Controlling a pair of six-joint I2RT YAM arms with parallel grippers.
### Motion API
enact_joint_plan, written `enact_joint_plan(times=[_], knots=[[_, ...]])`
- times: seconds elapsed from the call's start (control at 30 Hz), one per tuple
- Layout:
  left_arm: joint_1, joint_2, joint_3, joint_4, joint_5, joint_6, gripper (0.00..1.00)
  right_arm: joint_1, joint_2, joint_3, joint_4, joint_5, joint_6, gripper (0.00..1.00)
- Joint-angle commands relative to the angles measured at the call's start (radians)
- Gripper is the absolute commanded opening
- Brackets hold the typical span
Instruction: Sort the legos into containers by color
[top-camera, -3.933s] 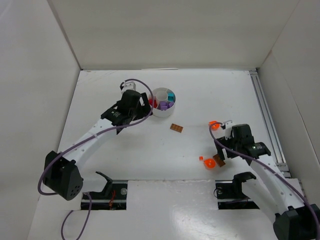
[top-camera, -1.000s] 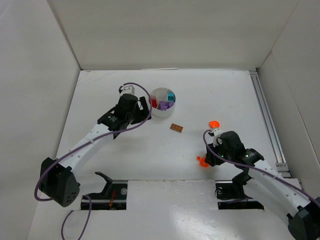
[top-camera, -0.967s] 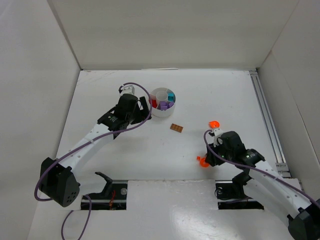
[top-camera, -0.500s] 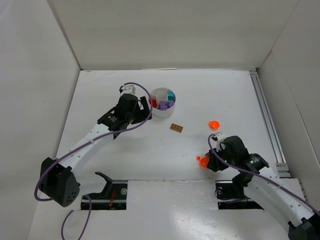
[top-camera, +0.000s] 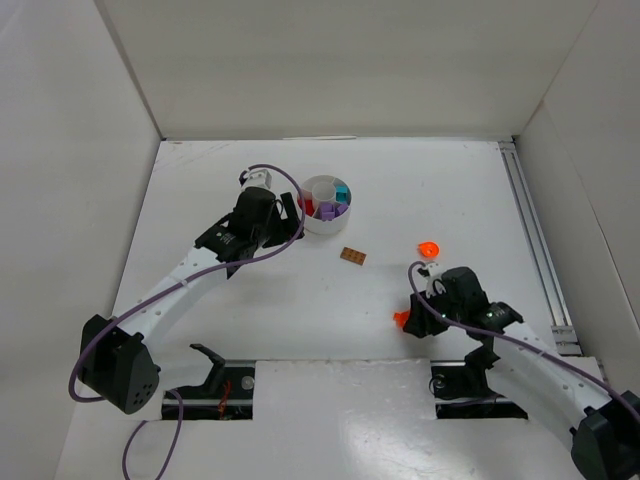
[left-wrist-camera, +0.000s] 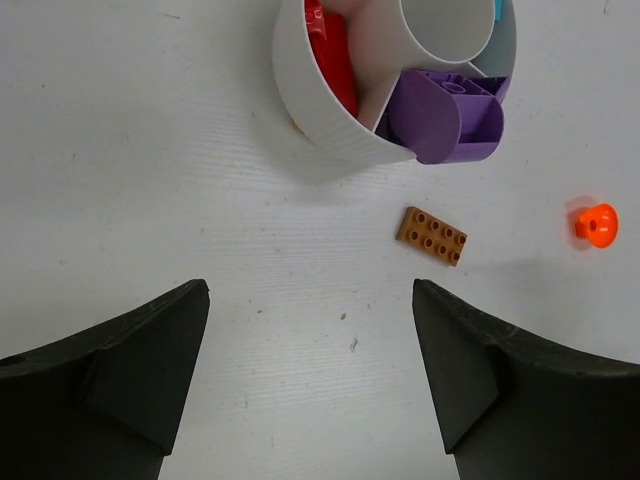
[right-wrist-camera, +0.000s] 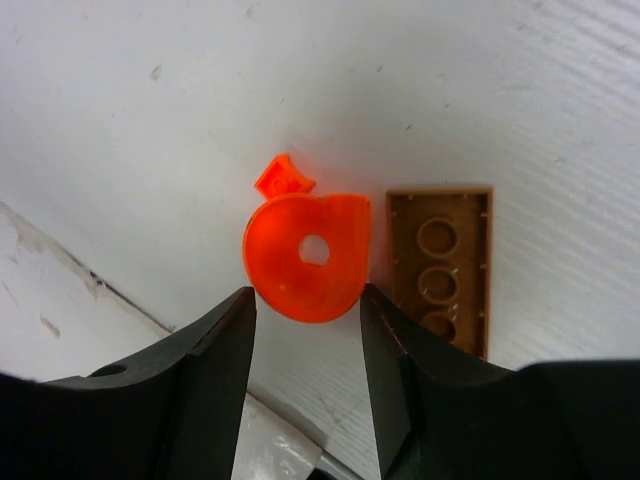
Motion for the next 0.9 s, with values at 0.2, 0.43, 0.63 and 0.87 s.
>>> enact_joint_plan(times=[0.2, 0.43, 0.63, 0.87], knots=[[0.000, 0.004, -0.001, 0.016, 0.006, 0.013, 0.80, -0.087, -0.024, -0.052, 0.126, -0.029, -0.004, 0.54], [0.000, 0.032, 0.008, 0.016, 0.006, 0.013, 0.79, -0.122, -0.024, -0.083, 0.162, -0.063, -0.004, 0.47], [0.000, 0.041, 0.017, 0.016, 0.006, 0.013, 0.77, -0.131, 0.001, -0.092, 0.225, -0.081, -0.004, 0.41], [0.000, 0.032, 0.017, 0.006, 0.006, 0.013, 0.76, -0.131, 0.011, -0.079, 0.228, -0.069, -0.026, 0.22]])
